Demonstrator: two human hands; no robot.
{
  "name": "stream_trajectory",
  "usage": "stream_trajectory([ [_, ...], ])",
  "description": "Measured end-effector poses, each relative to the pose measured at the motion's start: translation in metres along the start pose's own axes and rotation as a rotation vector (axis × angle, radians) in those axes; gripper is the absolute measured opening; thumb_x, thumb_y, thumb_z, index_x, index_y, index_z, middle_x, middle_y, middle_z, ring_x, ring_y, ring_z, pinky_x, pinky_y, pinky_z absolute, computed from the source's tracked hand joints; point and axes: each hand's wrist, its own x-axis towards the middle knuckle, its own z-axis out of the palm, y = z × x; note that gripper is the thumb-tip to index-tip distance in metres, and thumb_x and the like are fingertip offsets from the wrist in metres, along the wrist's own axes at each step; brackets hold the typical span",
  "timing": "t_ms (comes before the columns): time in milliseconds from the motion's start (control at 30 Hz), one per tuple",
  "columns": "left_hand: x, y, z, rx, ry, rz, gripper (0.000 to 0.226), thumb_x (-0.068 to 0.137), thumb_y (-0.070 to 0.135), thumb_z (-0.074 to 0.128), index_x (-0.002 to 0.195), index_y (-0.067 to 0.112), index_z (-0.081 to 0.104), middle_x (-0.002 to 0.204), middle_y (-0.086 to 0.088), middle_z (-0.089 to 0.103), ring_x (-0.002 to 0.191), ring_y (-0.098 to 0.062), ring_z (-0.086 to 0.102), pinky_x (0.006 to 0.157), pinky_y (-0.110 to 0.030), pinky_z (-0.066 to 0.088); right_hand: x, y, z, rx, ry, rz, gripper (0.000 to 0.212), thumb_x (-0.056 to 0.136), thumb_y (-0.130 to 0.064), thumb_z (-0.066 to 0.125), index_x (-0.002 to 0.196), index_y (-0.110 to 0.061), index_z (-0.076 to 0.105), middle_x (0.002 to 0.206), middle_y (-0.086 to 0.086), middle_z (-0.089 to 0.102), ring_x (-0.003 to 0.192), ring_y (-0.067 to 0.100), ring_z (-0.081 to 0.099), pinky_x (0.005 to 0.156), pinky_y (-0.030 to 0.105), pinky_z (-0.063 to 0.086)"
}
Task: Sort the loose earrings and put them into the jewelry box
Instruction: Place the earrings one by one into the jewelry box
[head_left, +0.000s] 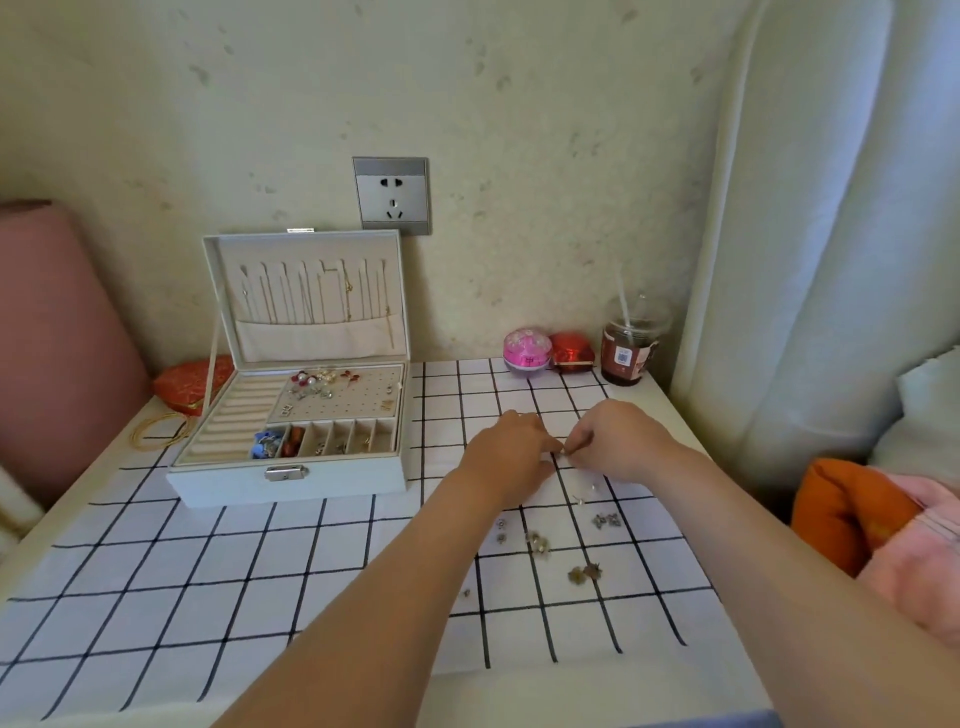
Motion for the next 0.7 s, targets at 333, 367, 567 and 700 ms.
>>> stream_trajectory([
  [333, -0.004, -0.003, -0.002, -0.071, 0.111, -0.123, 0.012, 0.088, 0.034, 0.064, 0.093, 0.029, 0.074, 0.098, 0.005, 0.066, 0.097, -0.018, 0.059, 0.080, -0.034, 0.054, -0.003, -0.015, 0.006, 0.042, -0.004, -0.046, 0.012, 0.079, -0.028, 0.077, 0.075, -0.037, 0.071, 0.085, -0.017, 0.068, 0.085, 0.008, 0.065, 0.079, 0.030, 0.056],
  [367, -0.005, -0.004, -0.002, -0.094, 0.115, -0.142, 0.010, 0.087, 0.034, 0.064, 0.090, 0.029, 0.073, 0.098, 0.007, 0.067, 0.096, -0.017, 0.060, 0.080, -0.033, 0.054, -0.003, -0.016, 0.007, 0.040, -0.001, -0.051, 0.009, 0.079, -0.029, 0.076, 0.076, -0.037, 0.073, 0.084, -0.017, 0.068, 0.085, 0.008, 0.065, 0.079, 0.031, 0.056],
  [567, -0.010, -0.011, 0.001, -0.224, 0.125, -0.201, 0.014, 0.080, 0.036, 0.073, 0.090, 0.029, 0.069, 0.095, 0.010, 0.068, 0.090, -0.013, 0.061, 0.075, -0.030, 0.052, -0.002, -0.022, 0.010, 0.047, -0.028, -0.064, 0.006, 0.085, -0.033, 0.072, 0.085, -0.033, 0.078, 0.081, -0.016, 0.068, 0.085, 0.011, 0.065, 0.079, 0.034, 0.056],
  [700, -0.010, -0.013, 0.001, -0.230, 0.110, -0.205, 0.013, 0.081, 0.038, 0.075, 0.093, 0.032, 0.073, 0.094, 0.012, 0.068, 0.089, -0.011, 0.061, 0.071, -0.026, 0.046, 0.000, -0.020, 0.008, 0.032, 0.002, -0.028, 0.012, 0.083, -0.034, 0.073, 0.072, -0.038, 0.074, 0.083, -0.016, 0.071, 0.082, 0.009, 0.065, 0.077, 0.033, 0.058],
])
